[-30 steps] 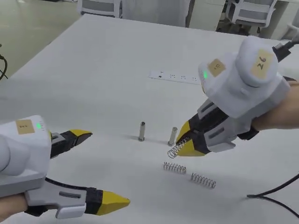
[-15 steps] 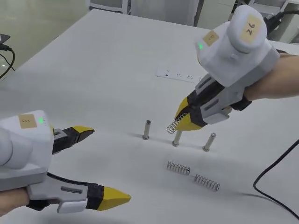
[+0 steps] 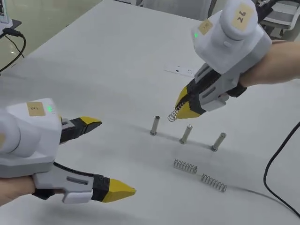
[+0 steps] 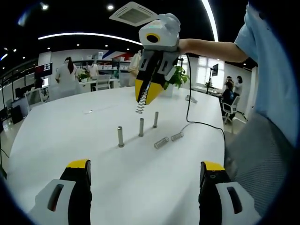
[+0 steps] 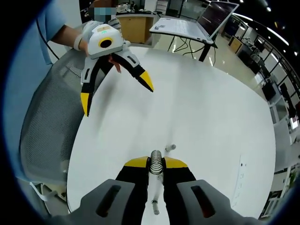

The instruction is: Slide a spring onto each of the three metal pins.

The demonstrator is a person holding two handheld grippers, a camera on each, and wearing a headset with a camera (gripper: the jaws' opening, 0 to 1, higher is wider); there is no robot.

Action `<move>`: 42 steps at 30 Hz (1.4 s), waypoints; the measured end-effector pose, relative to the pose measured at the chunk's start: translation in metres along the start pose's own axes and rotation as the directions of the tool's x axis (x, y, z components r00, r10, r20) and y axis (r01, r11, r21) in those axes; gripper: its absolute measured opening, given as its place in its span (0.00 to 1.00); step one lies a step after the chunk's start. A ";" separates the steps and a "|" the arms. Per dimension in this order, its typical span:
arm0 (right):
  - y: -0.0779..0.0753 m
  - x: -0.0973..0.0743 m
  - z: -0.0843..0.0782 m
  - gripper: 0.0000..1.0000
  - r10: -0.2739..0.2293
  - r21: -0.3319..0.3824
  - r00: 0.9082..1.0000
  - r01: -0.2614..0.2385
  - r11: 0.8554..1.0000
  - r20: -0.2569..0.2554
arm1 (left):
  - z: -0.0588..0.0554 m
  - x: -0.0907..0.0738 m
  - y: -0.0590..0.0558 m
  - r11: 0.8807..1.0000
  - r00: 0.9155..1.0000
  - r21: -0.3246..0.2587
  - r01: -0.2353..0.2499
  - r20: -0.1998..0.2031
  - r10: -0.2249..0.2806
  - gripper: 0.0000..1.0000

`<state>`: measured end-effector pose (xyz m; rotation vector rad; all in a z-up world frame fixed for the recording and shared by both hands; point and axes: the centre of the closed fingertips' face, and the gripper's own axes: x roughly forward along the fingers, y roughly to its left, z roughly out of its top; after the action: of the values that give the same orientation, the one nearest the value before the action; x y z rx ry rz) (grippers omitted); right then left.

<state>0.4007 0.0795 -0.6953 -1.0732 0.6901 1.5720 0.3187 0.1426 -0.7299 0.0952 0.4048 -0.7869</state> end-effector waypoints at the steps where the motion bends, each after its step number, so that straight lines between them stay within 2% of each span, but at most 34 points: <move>1: -0.001 0.002 0.000 0.08 0.005 -0.001 1.000 -0.005 1.000 -0.005 | 0.000 0.000 0.000 1.000 1.000 0.001 0.000 0.002 0.000 0.94; 13: -0.017 0.019 0.000 0.08 0.012 -0.024 0.999 -0.013 1.000 -0.038 | -0.005 0.002 0.000 1.000 1.000 -0.003 0.003 -0.019 -0.003 0.95; 16: -0.019 0.023 -0.002 0.08 0.008 -0.047 0.998 -0.011 0.999 -0.062 | -0.006 0.003 0.001 1.000 1.000 -0.003 0.002 -0.020 -0.002 0.95; 22: -0.025 0.032 -0.002 0.08 0.013 -0.046 0.998 -0.016 0.999 -0.068 | -0.007 0.003 0.002 1.000 1.000 0.002 0.003 -0.026 -0.003 0.95; 42: -0.034 0.043 -0.002 0.08 0.024 -0.065 0.995 -0.031 0.997 -0.100 | -0.010 0.003 0.003 1.000 0.999 -0.002 0.011 -0.036 -0.011 0.93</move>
<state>0.4324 0.1062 -0.7314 -1.2023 0.7262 1.5829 0.3199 0.1452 -0.7401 0.1056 0.4401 -0.7970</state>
